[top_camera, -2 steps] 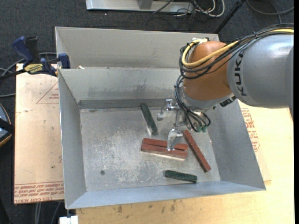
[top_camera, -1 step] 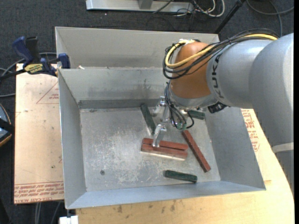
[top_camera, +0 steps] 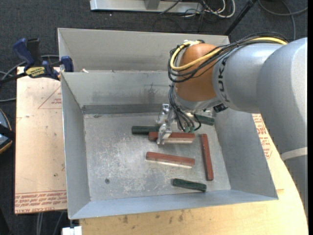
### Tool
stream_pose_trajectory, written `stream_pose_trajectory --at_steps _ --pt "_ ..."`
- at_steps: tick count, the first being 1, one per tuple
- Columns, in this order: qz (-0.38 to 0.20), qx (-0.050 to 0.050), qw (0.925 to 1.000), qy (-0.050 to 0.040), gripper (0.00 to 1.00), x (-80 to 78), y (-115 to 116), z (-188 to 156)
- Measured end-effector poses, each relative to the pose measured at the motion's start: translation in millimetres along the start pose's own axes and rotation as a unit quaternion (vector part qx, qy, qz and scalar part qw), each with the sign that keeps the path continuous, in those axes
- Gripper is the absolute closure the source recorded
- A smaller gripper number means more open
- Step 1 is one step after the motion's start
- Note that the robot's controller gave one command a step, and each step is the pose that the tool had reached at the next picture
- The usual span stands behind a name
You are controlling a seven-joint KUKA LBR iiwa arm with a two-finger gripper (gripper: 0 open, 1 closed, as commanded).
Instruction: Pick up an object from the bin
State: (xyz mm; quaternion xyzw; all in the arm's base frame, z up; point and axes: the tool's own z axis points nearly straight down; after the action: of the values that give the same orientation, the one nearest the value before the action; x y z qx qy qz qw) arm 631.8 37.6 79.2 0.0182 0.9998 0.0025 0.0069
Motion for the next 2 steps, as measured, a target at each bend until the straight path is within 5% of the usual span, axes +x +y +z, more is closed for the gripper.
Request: stream_pose_trajectory --at_steps 2 --pt "0.000 0.000 1.0000 0.0005 1.00 0.7 0.0 -2.5"
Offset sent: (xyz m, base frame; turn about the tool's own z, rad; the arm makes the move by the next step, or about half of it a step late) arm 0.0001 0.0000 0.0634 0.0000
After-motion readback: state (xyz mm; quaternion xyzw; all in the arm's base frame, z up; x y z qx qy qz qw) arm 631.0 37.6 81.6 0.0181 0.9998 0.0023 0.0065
